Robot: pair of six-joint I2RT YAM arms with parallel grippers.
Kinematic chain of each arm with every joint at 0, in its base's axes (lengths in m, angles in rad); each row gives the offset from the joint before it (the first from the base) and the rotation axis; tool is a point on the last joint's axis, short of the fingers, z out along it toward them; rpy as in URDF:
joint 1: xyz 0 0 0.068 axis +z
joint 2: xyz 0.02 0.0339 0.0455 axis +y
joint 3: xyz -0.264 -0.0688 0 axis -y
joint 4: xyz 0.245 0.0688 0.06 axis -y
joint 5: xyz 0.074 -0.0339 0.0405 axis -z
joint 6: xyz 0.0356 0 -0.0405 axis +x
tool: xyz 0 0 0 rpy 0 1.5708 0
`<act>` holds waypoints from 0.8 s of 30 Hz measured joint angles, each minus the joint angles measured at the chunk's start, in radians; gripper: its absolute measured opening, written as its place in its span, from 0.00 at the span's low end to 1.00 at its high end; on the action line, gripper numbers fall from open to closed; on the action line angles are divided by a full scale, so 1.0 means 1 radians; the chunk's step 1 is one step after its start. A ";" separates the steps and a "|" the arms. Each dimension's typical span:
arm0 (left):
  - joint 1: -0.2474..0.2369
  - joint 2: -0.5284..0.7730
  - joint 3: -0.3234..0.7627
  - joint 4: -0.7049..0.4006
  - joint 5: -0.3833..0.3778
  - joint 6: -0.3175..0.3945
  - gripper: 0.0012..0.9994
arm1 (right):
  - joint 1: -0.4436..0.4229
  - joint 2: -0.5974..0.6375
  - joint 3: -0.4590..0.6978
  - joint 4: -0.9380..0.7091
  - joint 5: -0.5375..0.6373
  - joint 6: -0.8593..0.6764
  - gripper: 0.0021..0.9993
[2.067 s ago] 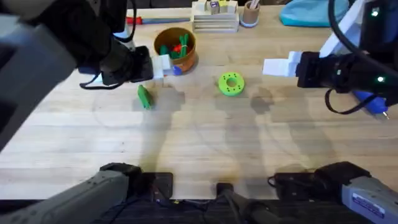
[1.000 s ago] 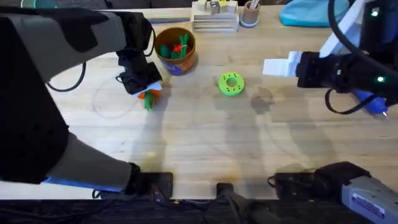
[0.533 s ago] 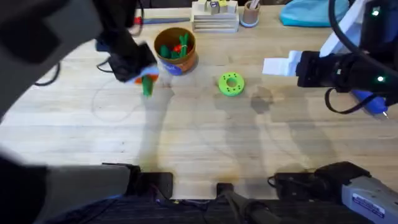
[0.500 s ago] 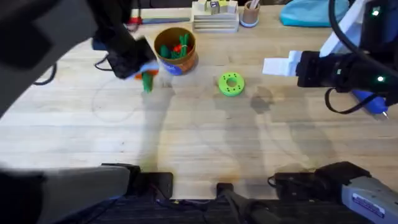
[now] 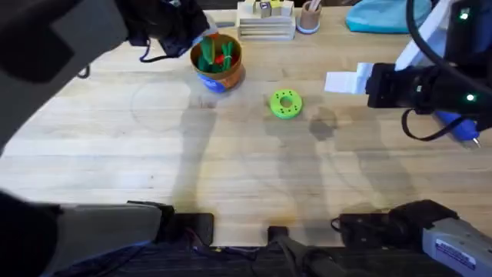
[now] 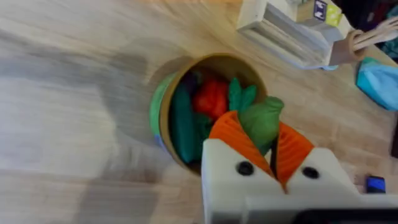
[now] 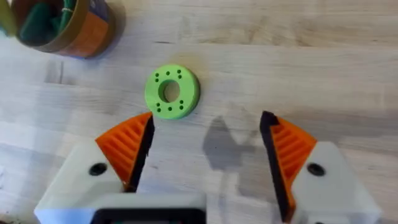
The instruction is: Pick up the gripper from the table and insert it into the empty holder that is missing its gripper. Then pick up a screw, insert it into the mounting hole, and use the screwdriver to tighten it. Finally, clean up the table by picking up the vegetable and placing it into the bucket.
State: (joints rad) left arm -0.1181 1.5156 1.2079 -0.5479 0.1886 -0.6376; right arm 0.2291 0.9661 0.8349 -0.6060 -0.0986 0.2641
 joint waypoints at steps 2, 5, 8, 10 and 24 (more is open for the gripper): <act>-0.001 0.027 0.000 0.030 0.012 -0.002 0.03 | 0.000 0.000 0.000 0.000 0.000 0.000 0.99; -0.001 0.057 0.000 0.044 0.023 -0.008 0.17 | 0.000 0.000 0.000 0.000 0.000 0.000 0.99; -0.001 0.074 0.000 0.044 0.029 -0.009 0.62 | 0.000 0.000 0.000 0.000 0.000 0.000 0.99; -0.001 0.080 0.000 0.045 0.029 -0.011 0.92 | 0.000 0.001 0.000 0.000 0.000 0.000 0.99; -0.001 -0.088 0.023 -0.114 0.033 0.172 1.00 | 0.000 0.028 0.171 -0.194 0.000 -0.127 0.99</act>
State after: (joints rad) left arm -0.1192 1.4273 1.2308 -0.6620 0.2211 -0.4656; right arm 0.2291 0.9940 1.0055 -0.7995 -0.0984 0.1374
